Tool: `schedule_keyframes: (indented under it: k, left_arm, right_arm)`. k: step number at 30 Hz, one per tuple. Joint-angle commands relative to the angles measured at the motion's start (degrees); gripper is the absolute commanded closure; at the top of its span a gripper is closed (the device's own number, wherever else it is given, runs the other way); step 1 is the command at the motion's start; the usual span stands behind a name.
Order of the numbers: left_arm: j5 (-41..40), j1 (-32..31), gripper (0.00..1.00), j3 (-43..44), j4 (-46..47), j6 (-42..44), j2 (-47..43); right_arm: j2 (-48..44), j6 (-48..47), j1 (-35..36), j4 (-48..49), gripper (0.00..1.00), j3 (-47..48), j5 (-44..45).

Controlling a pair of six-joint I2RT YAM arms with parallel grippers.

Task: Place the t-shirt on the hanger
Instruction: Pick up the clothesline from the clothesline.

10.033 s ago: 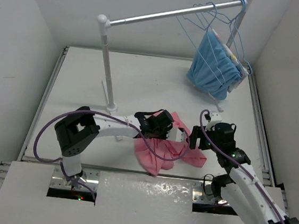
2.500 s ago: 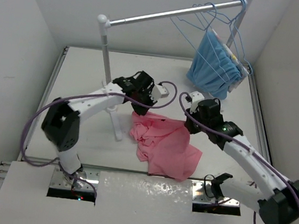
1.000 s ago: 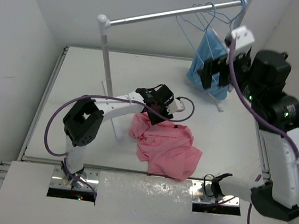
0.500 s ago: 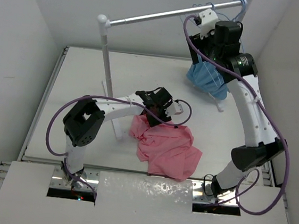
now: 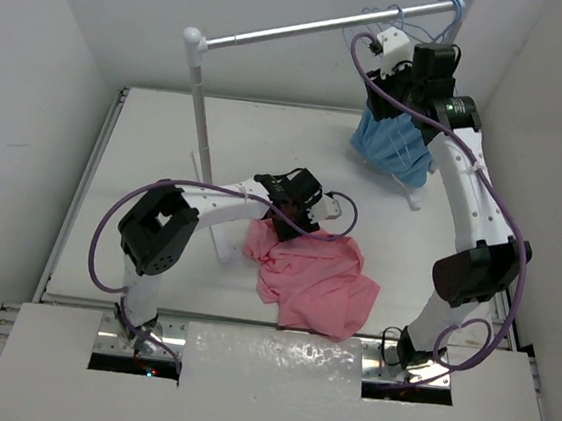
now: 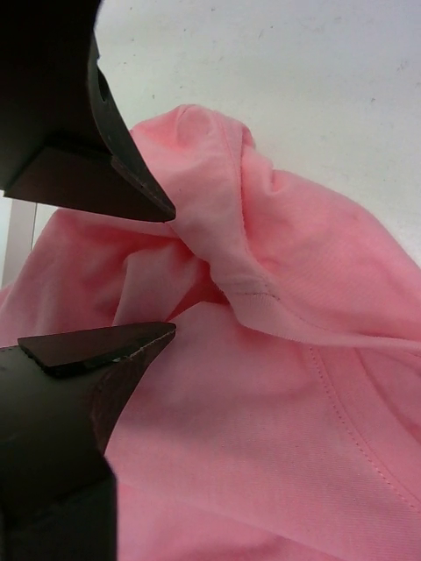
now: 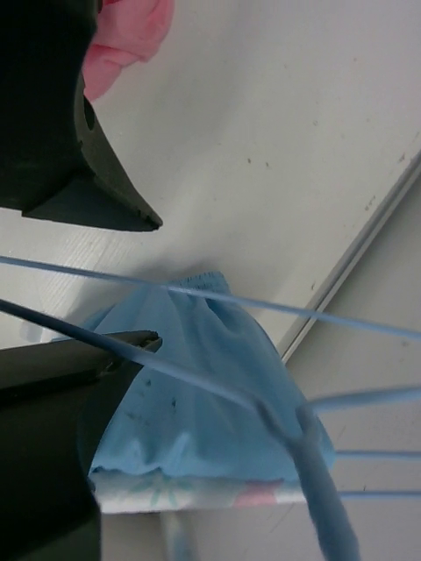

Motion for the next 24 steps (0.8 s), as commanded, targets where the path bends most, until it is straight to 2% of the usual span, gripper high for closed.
schedule_keyframes:
  k: [1, 2, 3, 5, 6, 8, 10, 13, 20, 24]
  left_arm:
    - [-0.1, 0.3, 0.53, -0.2, 2.1, -0.1, -2.0]
    - [0.0, 0.3, 0.53, 0.0, 2.0, -0.1, -1.9]
    - [-0.1, 0.3, 0.53, 0.2, 1.9, -0.1, -1.9]
    - [-0.1, 0.3, 0.53, 0.5, 1.7, -0.1, -2.0]
    - [-0.1, 0.3, 0.53, 0.5, 1.6, -0.2, -2.0]
    - [0.0, 0.3, 0.53, 0.3, 1.5, -0.2, -2.0]
    - [-0.1, 0.3, 0.53, 0.1, 1.6, -0.3, -2.0]
    - [-0.1, 0.4, 0.53, -0.9, 1.9, -0.4, -2.4]
    - [0.6, 1.1, 0.53, -1.2, 1.7, -0.5, -3.5]
    - [0.9, 1.5, 0.53, -0.9, 1.7, -0.3, -3.9]
  right_arm:
    - [-2.0, -2.5, 0.0, 3.2, 0.53, -2.0, -5.0]
    - [-2.6, -2.7, 0.0, 3.7, 0.58, -2.9, -4.1]
    - [-3.9, -2.9, 0.0, 4.3, 0.68, -4.8, -3.5]
    - [-4.9, -3.4, -0.1, 5.7, 0.72, -6.4, -2.6]
    - [-5.6, -3.5, 0.0, 6.4, 0.80, -7.6, -2.7]
    - [-6.1, -3.4, 0.0, 7.0, 0.89, -8.5, -3.0]
    - [-6.1, -3.4, 0.0, 7.2, 0.95, -8.6, -2.7]
    - [-6.2, -3.3, 0.0, 7.8, 1.00, -8.4, -0.6]
    - [-8.8, -2.6, 0.0, 8.5, 1.00, -8.8, 1.0]
    - [-12.3, -0.5, 0.0, 12.9, 1.00, -11.9, 4.0]
